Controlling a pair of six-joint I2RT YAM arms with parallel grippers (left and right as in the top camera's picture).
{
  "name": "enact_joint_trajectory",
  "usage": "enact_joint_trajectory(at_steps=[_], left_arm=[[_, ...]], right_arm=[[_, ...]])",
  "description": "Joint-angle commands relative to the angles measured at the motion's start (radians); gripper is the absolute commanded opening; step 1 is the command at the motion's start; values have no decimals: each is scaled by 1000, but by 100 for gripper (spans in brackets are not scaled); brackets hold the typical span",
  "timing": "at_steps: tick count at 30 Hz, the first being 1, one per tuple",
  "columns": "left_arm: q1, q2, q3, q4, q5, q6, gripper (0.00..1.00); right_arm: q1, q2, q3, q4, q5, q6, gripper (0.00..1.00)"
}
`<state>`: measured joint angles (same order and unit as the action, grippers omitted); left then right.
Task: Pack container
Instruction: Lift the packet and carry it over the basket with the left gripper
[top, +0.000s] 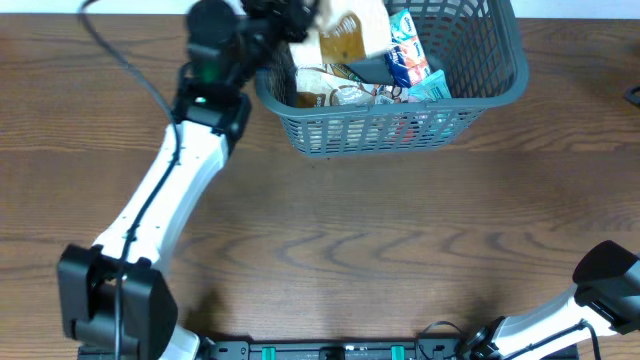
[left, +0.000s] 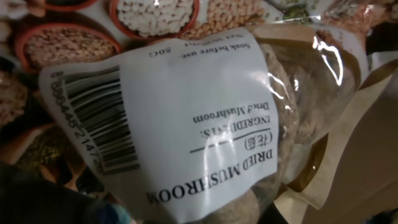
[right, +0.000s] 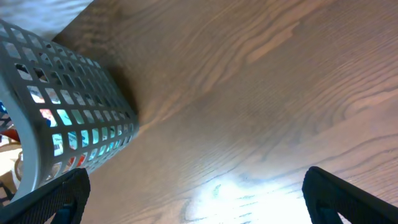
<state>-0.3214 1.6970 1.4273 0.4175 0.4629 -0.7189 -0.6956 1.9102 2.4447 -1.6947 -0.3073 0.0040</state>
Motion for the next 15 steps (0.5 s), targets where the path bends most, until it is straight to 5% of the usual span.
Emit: enact_joint_trajectory(at_steps=[1,15], left_arm=[[-40,15,48,-91,-20,156,6],[-76,15,48,-307,-46,310,6]], right_arm=[[-4,4,-3,-3,-11,-2,99],[-4,4,-3,-3,-11,-2,99]])
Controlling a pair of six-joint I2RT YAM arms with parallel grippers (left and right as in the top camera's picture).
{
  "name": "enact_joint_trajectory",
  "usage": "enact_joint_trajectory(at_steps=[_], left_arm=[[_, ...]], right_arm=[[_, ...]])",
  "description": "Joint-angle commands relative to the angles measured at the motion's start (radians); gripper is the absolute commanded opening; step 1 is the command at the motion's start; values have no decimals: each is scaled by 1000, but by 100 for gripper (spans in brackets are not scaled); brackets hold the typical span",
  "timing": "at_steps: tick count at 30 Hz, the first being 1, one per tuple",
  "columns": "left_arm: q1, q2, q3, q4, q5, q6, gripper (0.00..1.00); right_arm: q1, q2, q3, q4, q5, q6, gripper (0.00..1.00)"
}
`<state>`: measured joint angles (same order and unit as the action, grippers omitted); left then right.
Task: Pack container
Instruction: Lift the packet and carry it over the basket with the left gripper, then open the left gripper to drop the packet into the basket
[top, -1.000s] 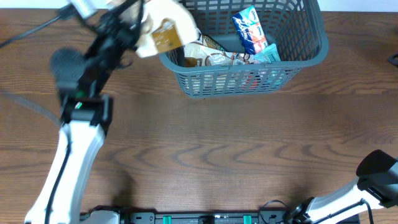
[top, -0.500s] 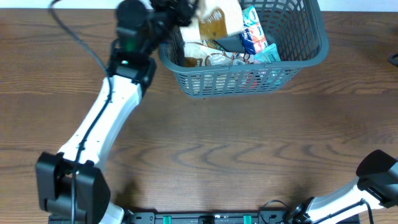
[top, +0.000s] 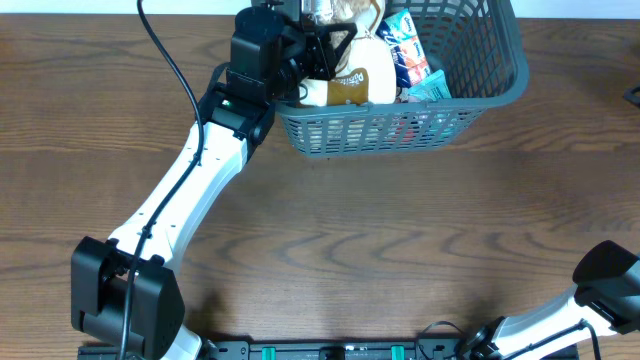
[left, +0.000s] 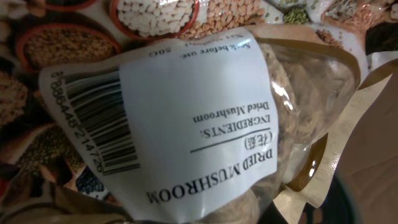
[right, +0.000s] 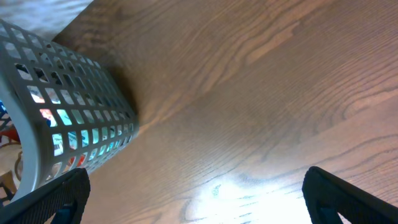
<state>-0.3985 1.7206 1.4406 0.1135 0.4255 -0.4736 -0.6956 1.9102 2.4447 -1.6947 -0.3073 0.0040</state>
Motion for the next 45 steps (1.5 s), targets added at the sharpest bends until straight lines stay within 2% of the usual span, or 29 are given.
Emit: enact_joint_trajectory(at_steps=[1,6,8,10,13,15,25,34,37,42,45], left_arm=[[2,-9,35,-4,-9,72,6],[2,-9,35,-5,-27,82,6],[2,-9,35,-4,-27,81,15],[2,-9,35,-3,-27,81,45],[3,-9,35,-3,-27,84,47],[3,-9,35,0,-27,96,55],[8,-12,38,37,-27,101,57],[59,-132,100,20,-32,196,61],[78,-214,103,-45,-122,243,63],[120,-362,103,-214,-405,346,65],[163,-435,103,-307,-503,350,70]], right_arm=[[-4,4,-3,-3,-11,-2,99],[-4,4,-3,-3,-11,-2,99],[-4,4,-3,-3,-11,-2,99],[-4,4,-3,-3,-11,-2,99],[-4,4,-3,-3,-11,-2,99],[-4,4,-3,-3,-11,-2,99],[-4,4,-3,-3,-11,-21,99],[-4,4,-3,-3,-11,-21,99],[-4,4,-3,-3,-11,-40,99],[-4,4,-3,-3,-11,-64,99],[-4,4,-3,-3,-11,-74,99]])
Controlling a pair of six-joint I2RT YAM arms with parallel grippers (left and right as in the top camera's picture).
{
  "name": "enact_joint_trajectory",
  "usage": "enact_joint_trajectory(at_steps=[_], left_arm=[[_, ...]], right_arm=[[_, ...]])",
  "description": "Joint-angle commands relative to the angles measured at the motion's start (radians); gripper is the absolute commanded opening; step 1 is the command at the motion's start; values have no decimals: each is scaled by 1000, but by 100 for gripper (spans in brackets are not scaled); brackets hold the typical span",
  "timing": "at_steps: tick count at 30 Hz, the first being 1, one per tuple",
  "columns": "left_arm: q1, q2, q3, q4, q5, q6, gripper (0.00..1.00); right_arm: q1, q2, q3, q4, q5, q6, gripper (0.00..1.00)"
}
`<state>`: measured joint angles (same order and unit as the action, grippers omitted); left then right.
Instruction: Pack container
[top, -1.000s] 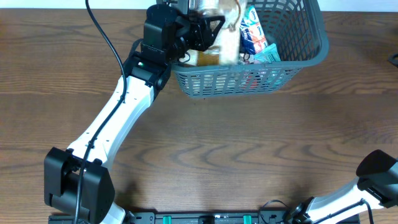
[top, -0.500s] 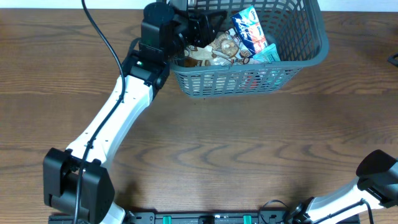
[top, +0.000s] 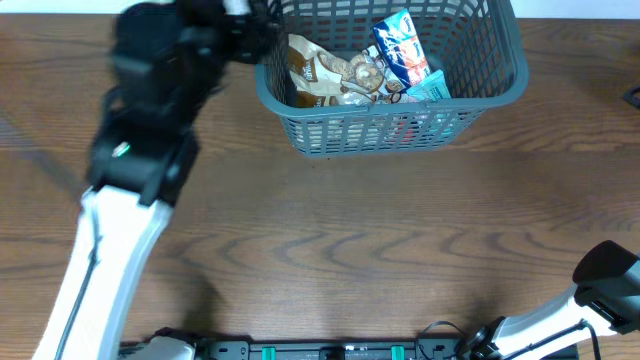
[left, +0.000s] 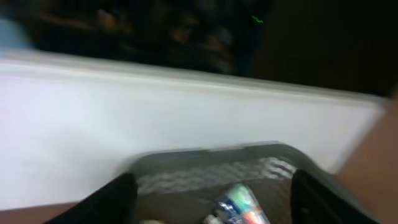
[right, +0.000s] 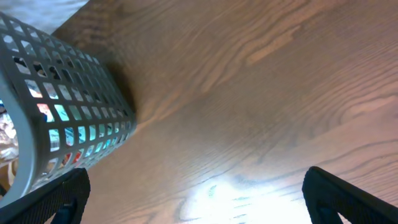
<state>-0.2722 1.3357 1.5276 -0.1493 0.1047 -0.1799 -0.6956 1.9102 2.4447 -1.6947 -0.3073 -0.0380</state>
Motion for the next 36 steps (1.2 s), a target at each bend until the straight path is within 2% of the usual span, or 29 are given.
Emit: enact_joint_trajectory(at_steps=[1,6,11,29,36], left_arm=[[54,-72,16,-81,-190,56,72],[141,-169,16,-307,-192,56,81],[182,-259,16,-465,-192,56,82],[182,-578,16,-771,-192,94,84],[182,-629,16,-826,-192,93,84]], right_arm=[[-4,4,-3,-3,-11,-32,99],[-4,4,-3,-3,-16,-57,99],[-4,-1,-3,-4,-65,-89,99],[10,-288,-12,-4,-121,-98,99],[76,-431,-176,-3,-127,-99,99]])
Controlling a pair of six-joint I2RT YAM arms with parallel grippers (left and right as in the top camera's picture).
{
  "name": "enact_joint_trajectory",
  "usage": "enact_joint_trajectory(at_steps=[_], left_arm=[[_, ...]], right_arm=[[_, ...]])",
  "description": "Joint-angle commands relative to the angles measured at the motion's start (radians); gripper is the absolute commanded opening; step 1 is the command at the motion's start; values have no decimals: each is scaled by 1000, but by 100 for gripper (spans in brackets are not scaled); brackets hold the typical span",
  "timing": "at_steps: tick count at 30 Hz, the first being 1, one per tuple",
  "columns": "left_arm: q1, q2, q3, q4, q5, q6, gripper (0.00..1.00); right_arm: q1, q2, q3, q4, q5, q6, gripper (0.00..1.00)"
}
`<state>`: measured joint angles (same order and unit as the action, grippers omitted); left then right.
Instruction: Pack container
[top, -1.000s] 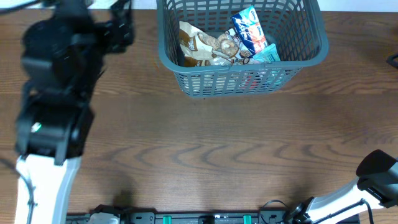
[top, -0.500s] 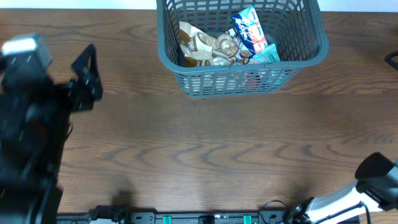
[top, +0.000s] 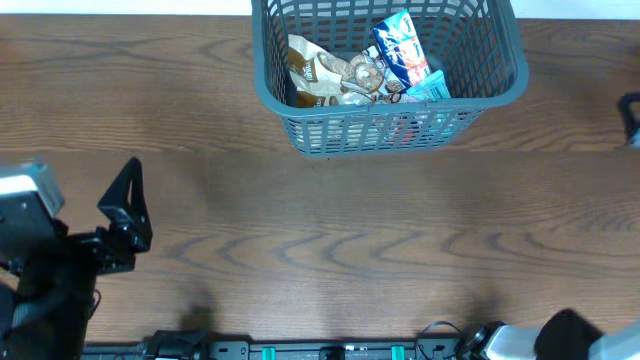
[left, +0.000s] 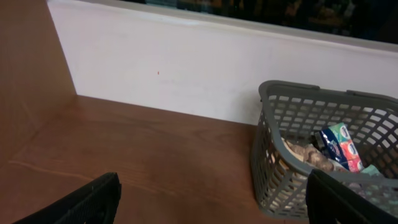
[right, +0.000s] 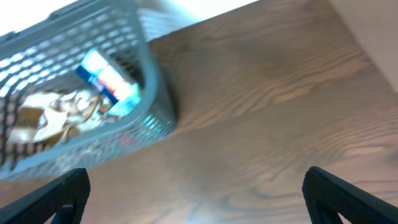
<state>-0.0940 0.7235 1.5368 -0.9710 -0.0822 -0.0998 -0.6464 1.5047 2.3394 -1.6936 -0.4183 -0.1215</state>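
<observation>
The grey mesh basket (top: 390, 70) stands at the back middle of the table. In it lie a brown bag of dried mushrooms (top: 325, 68) and a blue and white packet (top: 402, 50). The left wrist view has the basket (left: 323, 155) at its right, with the packet (left: 339, 146) inside. My left gripper (top: 135, 215) sits at the front left, far from the basket, open and empty (left: 211, 199). My right gripper (right: 196, 199) is open and empty too, looking down at the basket (right: 81, 106) from the right.
A white wall (left: 186, 68) runs behind the table's far edge. Bare wood tabletop (top: 350, 240) lies between the basket and both arms. The right arm's base (top: 575, 330) is at the front right corner, and a dark part (top: 630, 105) shows at the right edge.
My left arm was up by the basket's left rim and is now back at the front left of the table, still open. The right wrist view now sees the basket from higher up and farther off.
My left gripper first held the dried mushroom bag above the basket, then lower inside it. Later the bag lay in the basket and the gripper was out of it, open. Now both grippers are away from the basket and the bag stays inside.
</observation>
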Motion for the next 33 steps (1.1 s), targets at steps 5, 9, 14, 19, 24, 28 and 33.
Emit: enact_joint_trajectory(at_steps=[5,9,14,19,24,28,33], left_arm=[[4,-40,7,-6,-5,13,84],[4,-45,7,-13,-6,14,84],[4,-45,7,-32,-6,14,84],[4,-45,7,-69,-5,13,84],[4,-45,7,-98,-5,14,84],[4,-45,7,-146,-5,13,84],[4,-45,7,-218,-5,13,84]], right_arm=[[76,-130,-260,-5,-4,-41,99],[98,-224,-378,-5,3,-41,99],[142,-361,-483,-5,3,-41,99],[192,-492,-539,-5,29,-41,99],[237,-568,-555,-5,37,-8,99],[270,-613,-585,-5,37,-6,99],[274,-662,-655,-5,37,7,99]])
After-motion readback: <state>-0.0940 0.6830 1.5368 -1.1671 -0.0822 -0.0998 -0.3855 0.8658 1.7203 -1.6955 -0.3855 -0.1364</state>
